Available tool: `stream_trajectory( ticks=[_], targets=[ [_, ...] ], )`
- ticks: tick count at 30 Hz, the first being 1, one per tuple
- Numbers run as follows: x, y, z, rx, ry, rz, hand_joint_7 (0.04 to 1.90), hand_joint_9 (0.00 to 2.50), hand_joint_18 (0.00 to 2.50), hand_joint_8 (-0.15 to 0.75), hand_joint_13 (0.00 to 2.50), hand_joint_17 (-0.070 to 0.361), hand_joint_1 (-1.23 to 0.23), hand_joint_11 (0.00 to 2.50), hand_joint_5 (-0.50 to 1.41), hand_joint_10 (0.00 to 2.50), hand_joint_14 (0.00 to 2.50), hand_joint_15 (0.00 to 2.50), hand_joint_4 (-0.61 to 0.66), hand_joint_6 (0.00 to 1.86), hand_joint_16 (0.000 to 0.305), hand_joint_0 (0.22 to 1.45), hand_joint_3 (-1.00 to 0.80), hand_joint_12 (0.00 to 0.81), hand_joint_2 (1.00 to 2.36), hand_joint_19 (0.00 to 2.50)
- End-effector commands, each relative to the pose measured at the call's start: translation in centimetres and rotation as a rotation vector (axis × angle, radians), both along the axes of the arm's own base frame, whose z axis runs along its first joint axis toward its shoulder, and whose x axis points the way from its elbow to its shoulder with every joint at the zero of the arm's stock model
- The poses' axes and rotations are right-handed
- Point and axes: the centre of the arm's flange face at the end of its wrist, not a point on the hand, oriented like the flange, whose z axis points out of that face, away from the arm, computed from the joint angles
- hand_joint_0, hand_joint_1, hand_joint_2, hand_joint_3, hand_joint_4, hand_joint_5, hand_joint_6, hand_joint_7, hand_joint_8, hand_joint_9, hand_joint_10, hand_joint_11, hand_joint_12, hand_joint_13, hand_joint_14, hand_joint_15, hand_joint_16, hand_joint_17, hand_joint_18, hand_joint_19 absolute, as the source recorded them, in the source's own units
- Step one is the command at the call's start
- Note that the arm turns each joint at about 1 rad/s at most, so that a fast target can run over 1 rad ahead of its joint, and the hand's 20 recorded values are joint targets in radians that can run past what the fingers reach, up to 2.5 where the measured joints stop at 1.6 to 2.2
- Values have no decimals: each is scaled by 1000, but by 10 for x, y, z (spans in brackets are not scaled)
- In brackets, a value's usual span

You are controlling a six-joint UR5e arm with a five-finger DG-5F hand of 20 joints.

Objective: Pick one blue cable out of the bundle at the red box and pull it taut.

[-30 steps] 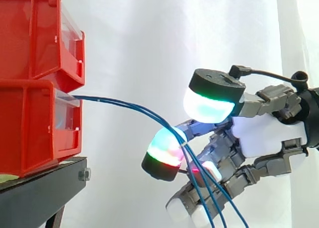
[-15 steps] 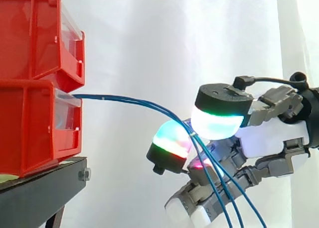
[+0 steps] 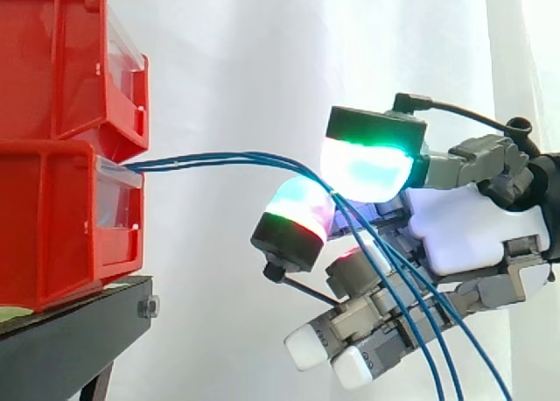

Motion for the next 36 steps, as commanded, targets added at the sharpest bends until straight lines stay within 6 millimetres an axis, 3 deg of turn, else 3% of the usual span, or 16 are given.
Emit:
stream_trajectory(
  ticks=[1, 9, 14, 17, 20, 21, 24, 30, 32, 36],
  targets=[
    [0, 1, 0, 24, 0, 5, 892, 981, 526, 349, 610, 109, -725, 1102, -145, 3, 10, 297, -16, 928, 49, 600, -353, 359, 1009, 339],
    [-1, 1, 0, 28, 5, 5, 867, 961, 489, 358, 587, 113, -566, 1054, -145, 5, 10, 301, 32, 899, 50, 555, -403, 372, 1006, 368],
    [0, 1, -1, 27, 6, 6, 849, 993, 533, 397, 617, 125, -582, 1056, -137, 2, 9, 291, 67, 894, 55, 477, -500, 399, 1000, 339],
    [0, 2, 0, 27, 5, 7, 851, 1018, 563, 405, 640, 129, -687, 1075, -129, 1, 9, 287, 75, 893, 57, 452, -500, 405, 1000, 311],
    [-1, 1, -2, 26, 8, 6, 872, 1012, 574, 386, 634, 120, -814, 1070, -127, 3, 10, 275, 77, 896, 53, 486, -500, 389, 1000, 286],
    [0, 2, 0, 27, 5, 7, 890, 988, 555, 368, 620, 111, -896, 1076, -131, 3, 9, 274, 69, 901, 49, 548, -500, 370, 1000, 276],
    [-1, 2, -2, 26, 8, 7, 871, 943, 564, 350, 613, 106, -949, 1068, -143, 3, 9, 257, 10, 920, 47, 661, -500, 361, 1000, 236],
    [-1, 1, 0, 27, 5, 6, 973, 903, 579, 345, 611, 106, -916, 1058, -163, 2, 9, 257, -96, 946, 47, 758, -500, 353, 1000, 225],
    [-1, 1, 0, 25, 5, 6, 997, 907, 579, 342, 611, 105, -898, 1060, -164, 2, 9, 255, -95, 946, 47, 745, -500, 352, 1000, 241],
    [0, 2, 0, 25, 5, 8, 852, 931, 551, 343, 604, 106, -800, 1063, -159, 3, 9, 271, -70, 945, 47, 662, -484, 353, 1001, 291]
  ],
)
